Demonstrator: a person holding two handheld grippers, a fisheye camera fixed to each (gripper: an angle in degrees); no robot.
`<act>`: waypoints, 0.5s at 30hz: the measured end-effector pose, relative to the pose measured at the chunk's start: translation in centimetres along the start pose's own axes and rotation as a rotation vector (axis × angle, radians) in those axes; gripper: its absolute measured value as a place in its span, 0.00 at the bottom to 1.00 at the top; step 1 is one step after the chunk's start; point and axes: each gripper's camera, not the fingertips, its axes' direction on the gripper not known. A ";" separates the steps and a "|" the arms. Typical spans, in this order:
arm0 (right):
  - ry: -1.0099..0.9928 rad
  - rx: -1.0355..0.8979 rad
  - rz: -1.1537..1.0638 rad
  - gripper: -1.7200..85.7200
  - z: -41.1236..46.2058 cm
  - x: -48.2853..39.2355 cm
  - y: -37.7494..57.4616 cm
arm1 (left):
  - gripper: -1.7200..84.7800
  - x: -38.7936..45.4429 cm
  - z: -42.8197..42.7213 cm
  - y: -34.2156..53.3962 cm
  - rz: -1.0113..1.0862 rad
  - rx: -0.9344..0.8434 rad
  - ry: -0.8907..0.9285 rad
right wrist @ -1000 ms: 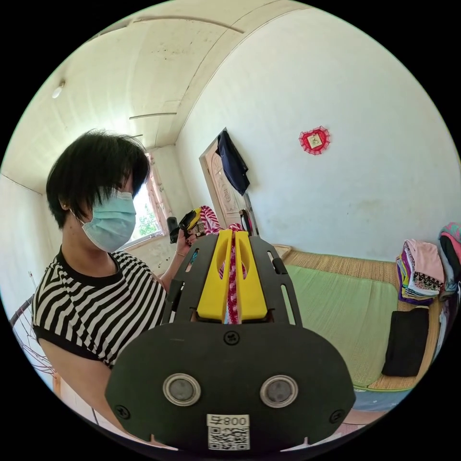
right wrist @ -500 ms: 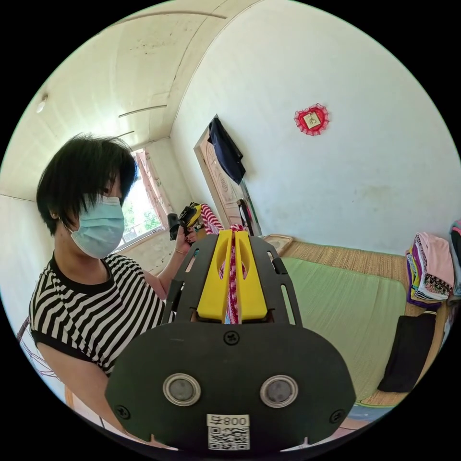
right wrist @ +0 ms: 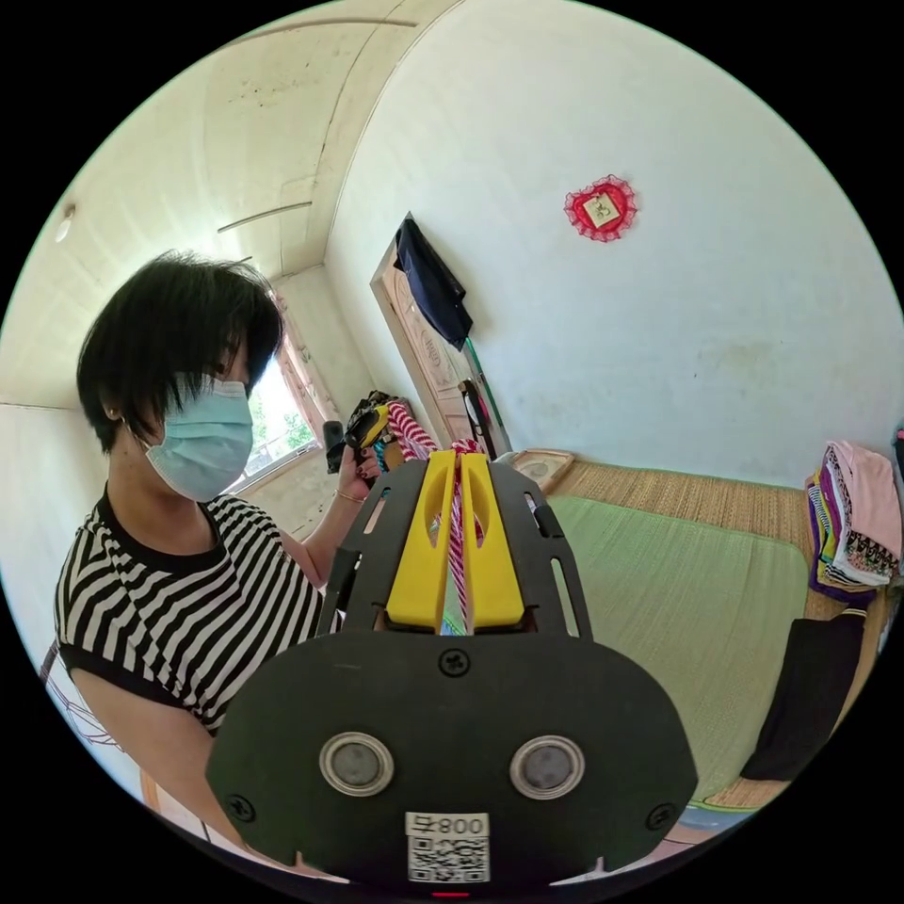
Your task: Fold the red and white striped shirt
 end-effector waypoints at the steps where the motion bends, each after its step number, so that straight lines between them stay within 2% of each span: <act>1: -0.004 0.002 -0.006 0.03 -0.2 -0.2 -0.6 | 0.03 -0.6 0.0 -0.5 0.002 0.005 -0.002; 9: 0.027 -0.006 -0.074 0.03 -0.9 -2.0 -5.5 | 0.03 -4.8 1.8 -5.0 0.071 0.018 -0.030; 15: 0.109 -0.032 -0.054 0.03 -0.1 1.7 -11.2 | 0.03 -11.9 7.8 -10.1 0.104 -0.019 -0.082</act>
